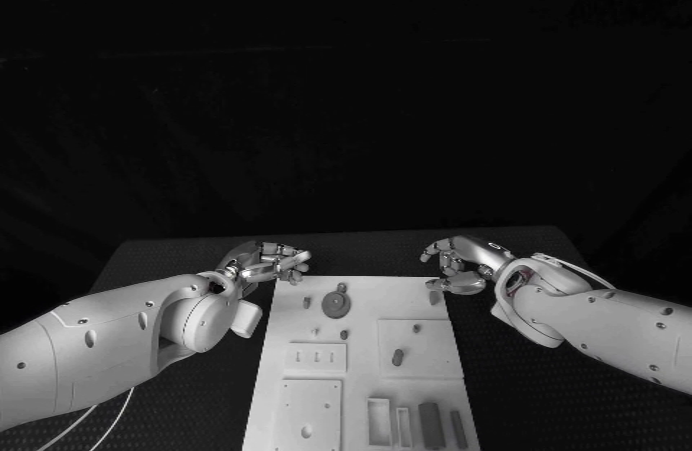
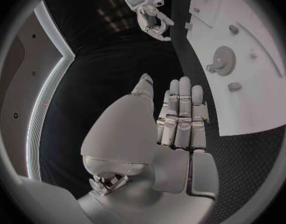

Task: Assemble the parts on the task board

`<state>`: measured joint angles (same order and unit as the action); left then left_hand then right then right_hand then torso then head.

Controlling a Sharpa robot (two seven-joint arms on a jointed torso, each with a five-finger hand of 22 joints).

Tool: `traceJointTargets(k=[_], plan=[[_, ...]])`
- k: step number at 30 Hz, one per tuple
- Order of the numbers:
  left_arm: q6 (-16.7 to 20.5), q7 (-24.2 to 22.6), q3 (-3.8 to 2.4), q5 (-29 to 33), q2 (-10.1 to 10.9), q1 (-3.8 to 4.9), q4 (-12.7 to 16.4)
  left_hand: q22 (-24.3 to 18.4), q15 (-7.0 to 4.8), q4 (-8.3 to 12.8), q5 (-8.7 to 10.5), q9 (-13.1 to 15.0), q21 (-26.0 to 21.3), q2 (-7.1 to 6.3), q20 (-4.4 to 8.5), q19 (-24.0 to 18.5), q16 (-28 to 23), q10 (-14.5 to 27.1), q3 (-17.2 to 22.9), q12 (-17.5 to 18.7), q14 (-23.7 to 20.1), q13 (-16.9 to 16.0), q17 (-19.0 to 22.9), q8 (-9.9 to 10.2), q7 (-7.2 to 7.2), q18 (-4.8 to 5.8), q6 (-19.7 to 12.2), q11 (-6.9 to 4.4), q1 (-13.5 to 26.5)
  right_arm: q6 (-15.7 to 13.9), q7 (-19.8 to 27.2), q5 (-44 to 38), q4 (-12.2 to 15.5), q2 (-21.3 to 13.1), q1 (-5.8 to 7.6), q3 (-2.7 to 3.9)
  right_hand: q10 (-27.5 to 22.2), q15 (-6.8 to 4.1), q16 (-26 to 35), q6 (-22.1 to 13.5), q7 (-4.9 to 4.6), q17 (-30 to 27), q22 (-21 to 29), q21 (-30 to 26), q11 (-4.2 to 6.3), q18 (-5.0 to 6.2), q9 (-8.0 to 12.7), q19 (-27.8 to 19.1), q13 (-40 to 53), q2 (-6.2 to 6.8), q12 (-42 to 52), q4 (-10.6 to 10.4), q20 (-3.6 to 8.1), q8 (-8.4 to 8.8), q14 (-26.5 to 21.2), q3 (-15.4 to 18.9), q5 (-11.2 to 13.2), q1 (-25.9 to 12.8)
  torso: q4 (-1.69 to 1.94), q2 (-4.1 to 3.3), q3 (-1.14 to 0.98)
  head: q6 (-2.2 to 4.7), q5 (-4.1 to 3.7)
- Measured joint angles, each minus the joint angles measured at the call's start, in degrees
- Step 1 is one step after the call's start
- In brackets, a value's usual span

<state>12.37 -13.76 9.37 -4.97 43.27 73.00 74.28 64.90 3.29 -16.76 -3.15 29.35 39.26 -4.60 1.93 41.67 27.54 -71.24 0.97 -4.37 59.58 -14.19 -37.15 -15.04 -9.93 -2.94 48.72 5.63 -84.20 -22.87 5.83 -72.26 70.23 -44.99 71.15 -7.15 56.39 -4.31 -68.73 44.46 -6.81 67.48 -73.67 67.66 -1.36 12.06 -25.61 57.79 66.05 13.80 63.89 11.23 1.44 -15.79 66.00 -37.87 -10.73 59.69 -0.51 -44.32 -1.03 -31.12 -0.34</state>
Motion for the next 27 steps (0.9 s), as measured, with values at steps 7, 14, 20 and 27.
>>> traceJointTargets(k=[7,14,20,27], plan=[[-0.16,-0.02,-0.02,0.0,-0.01,-0.14,-0.05,0.02,0.0,0.0,0.0,-0.01,0.0,0.0,0.0,0.0,0.0,0.0,0.0,0.0,0.0,0.0,0.0,0.0,0.0,0.01,0.0,0.0,0.0,2.07,1.41,1.41,-3.57,0.05,-1.5,-0.01,-0.16,0.06,0.01,-0.09,-0.08,0.16,-0.26,0.0,-0.08,0.33,0.09,-0.56,-0.06,0.0,0.0,0.69,-0.54,0.0,-0.47,2.01,-0.81,0.0,-0.4,0.09,-0.49,-0.01,0.15],[-0.3,-0.02,-0.03,0.0,-0.01,-0.38,-0.26,0.02,0.0,0.0,0.0,0.04,0.0,0.0,0.0,0.0,0.0,0.0,0.0,0.0,0.0,0.01,0.01,0.0,0.0,0.01,0.0,0.0,0.0,3.6,2.44,2.23,-5.72,1.07,-3.42,-0.03,-0.52,-0.29,0.01,-0.19,-0.18,0.21,-0.39,-0.33,0.12,0.41,0.2,-1.44,-0.14,-0.16,0.0,1.89,-0.8,0.0,-1.52,3.49,-0.81,0.89,-0.39,0.08,-0.53,-0.32,0.2],[-0.41,-0.02,-0.01,0.0,-0.02,-0.43,-0.34,0.02,0.0,0.0,0.0,0.04,0.0,0.0,0.0,0.0,0.0,0.0,0.0,0.0,0.0,-0.02,0.01,0.0,0.0,0.01,0.0,0.0,0.0,4.35,2.93,2.53,-7.22,1.7,-4.23,-0.03,-0.79,-0.41,0.0,-0.32,-0.28,0.21,-0.39,-0.56,0.06,0.68,0.2,-1.65,-0.19,-0.63,0.0,2.21,-1.01,-0.12,-1.64,3.81,-1.0,1.36,-0.34,0.01,-0.54,-0.54,0.74],[-0.54,-0.02,-0.01,0.0,-0.12,-0.47,-0.32,0.01,0.0,0.0,0.0,0.03,0.0,0.0,0.0,0.0,-0.22,0.0,0.0,0.0,0.0,-0.04,0.01,0.0,0.0,0.01,0.0,0.0,0.0,4.81,3.31,2.75,-7.7,2.67,-4.89,-0.02,-0.81,-0.42,0.0,-0.18,-0.14,0.21,-0.38,-0.59,0.05,0.87,0.31,-1.84,-0.4,-1.59,0.0,1.86,-1.22,-0.63,-2.04,2.17,6.12,3.23,-0.3,-0.02,-0.53,-0.8,0.96]])
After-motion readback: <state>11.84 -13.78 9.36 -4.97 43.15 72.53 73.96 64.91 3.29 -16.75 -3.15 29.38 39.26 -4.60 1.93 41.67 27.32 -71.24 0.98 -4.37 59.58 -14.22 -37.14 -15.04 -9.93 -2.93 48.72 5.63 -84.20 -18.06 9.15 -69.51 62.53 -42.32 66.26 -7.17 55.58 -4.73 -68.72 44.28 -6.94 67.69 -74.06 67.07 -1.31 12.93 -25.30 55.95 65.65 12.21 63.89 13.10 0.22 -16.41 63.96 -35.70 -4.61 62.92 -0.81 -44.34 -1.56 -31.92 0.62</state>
